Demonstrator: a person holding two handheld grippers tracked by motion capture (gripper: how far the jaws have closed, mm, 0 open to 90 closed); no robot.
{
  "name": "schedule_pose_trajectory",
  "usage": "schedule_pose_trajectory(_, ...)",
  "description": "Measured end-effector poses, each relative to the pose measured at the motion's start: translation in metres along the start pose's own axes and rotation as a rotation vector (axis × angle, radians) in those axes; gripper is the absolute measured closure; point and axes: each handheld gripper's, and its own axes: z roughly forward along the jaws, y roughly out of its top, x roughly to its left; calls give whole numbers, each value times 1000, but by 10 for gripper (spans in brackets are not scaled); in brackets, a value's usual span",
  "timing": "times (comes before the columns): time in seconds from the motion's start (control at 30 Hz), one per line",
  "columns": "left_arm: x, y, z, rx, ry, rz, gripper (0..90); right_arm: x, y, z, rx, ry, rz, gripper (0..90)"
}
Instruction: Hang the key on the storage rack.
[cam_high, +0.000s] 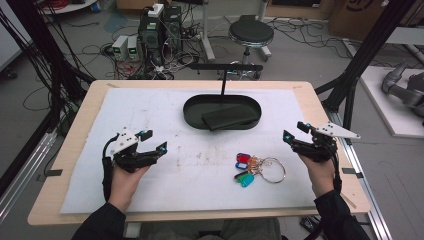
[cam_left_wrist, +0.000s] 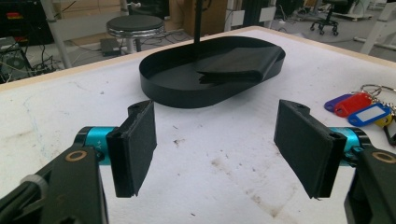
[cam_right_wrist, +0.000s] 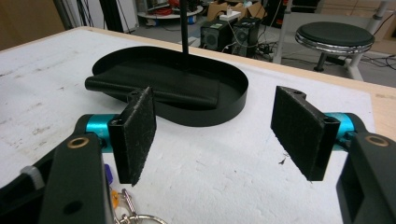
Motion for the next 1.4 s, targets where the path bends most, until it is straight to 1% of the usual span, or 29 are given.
schedule_pose_trajectory(0.03, 1, 0, 0, 4, 7, 13, 298, -1, -1, -3, 3, 1, 2, 288)
schedule_pose_trajectory(0.17, 2, -1, -2, 7, 14, 21, 297, -3, -3, -8, 6, -3, 5, 267)
schedule_pose_trajectory(0.23, 3, -2, -4, 9, 23, 32, 297, -6, -6, -11, 18, -1, 25, 247)
schedule_pose_trajectory(0.3, 4, -3, -5, 7, 26, 32, 297, -6, -7, -12, 16, 0, 36, 250)
schedule_pose_trajectory(0.33, 5, -4, -5, 7, 28, 31, 298, -7, -12, -14, 7, -7, 39, 256)
schedule_pose_trajectory(0.47, 9, -6, -5, 15, 34, 31, 297, -6, -16, -13, 32, 2, 24, 278)
schedule_pose_trajectory(0.5, 10, -7, -4, 14, 33, 28, 298, -5, -17, -12, 50, 5, 14, 343)
schedule_pose_trajectory(0.53, 11, -7, -4, 17, 30, 32, 298, -5, -17, -12, 50, 5, 14, 343)
schedule_pose_trajectory(0.57, 11, -8, -3, 19, 29, 31, 297, -4, -21, -11, 76, 16, 6, 394)
schedule_pose_trajectory(0.6, 11, -8, -3, 19, 29, 31, 297, -4, -21, -11, 76, 16, 6, 394)
schedule_pose_trajectory(0.63, 12, -8, -2, 22, 27, 34, 297, -4, -25, -9, 112, 23, -5, 433)
schedule_pose_trajectory(0.67, 12, -8, -2, 22, 27, 34, 297, -4, -25, -9, 112, 23, -5, 433)
schedule_pose_trajectory(0.7, 13, -8, 0, 25, 23, 40, 297, -4, -28, -7, 146, 24, -19, 469)
schedule_pose_trajectory(0.73, 13, -8, 0, 25, 23, 40, 298, -4, -28, -7, 146, 24, -19, 469)
schedule_pose_trajectory(0.77, 12, -8, 2, 26, 17, 42, 297, -5, -31, -6, 169, 30, -19, 502)
schedule_pose_trajectory(0.83, 12, -7, 4, 27, 13, 43, 298, -7, -36, -5, 177, 44, -14, 545)
schedule_pose_trajectory(0.9, 11, -7, 6, 27, 8, 45, 298, -9, -40, -2, 212, 58, -7, 551)
schedule_pose_trajectory(0.93, 11, -7, 6, 27, 8, 45, 298, -9, -40, -2, 212, 58, -7, 551)
schedule_pose_trajectory(0.97, 10, -7, 8, 35, 2, 56, 297, -10, -43, 0, 233, 67, -14, 567)
schedule_pose_trajectory(1.03, 9, -7, 10, 38, -3, 58, 297, -11, -46, 2, 258, 86, -4, 550)
schedule_pose_trajectory(1.07, 9, -7, 10, 38, -3, 58, 298, -11, -46, 2, 258, 86, -4, 550)
schedule_pose_trajectory(1.1, 9, -7, 11, 43, -3, 65, 298, -11, -48, 4, 273, 92, 0, 527)
schedule_pose_trajectory(1.13, 8, -7, 12, 43, -3, 67, 298, -11, -49, 7, 294, 96, 0, 496)
schedule_pose_trajectory(1.17, 7, -7, 13, 45, -4, 69, 297, -9, -53, 14, 341, 93, 9, 404)
schedule_pose_trajectory(1.2, 7, -7, 13, 49, -6, 75, 297, -9, -53, 14, 341, 93, 9, 404)
schedule_pose_trajectory(1.23, 5, -8, 13, 50, -6, 80, 297, -7, -56, 19, 378, 86, 4, 398)
schedule_pose_trajectory(1.27, 5, -8, 13, 50, -6, 80, 297, -7, -56, 19, 378, 86, 4, 398)
schedule_pose_trajectory(1.3, 5, -8, 13, 51, -6, 84, 298, -5, -57, 23, 393, 95, -2, 401)
schedule_pose_trajectory(1.4, 5, -8, 13, 52, -6, 84, 297, -3, -57, 26, 408, 92, -14, 425)
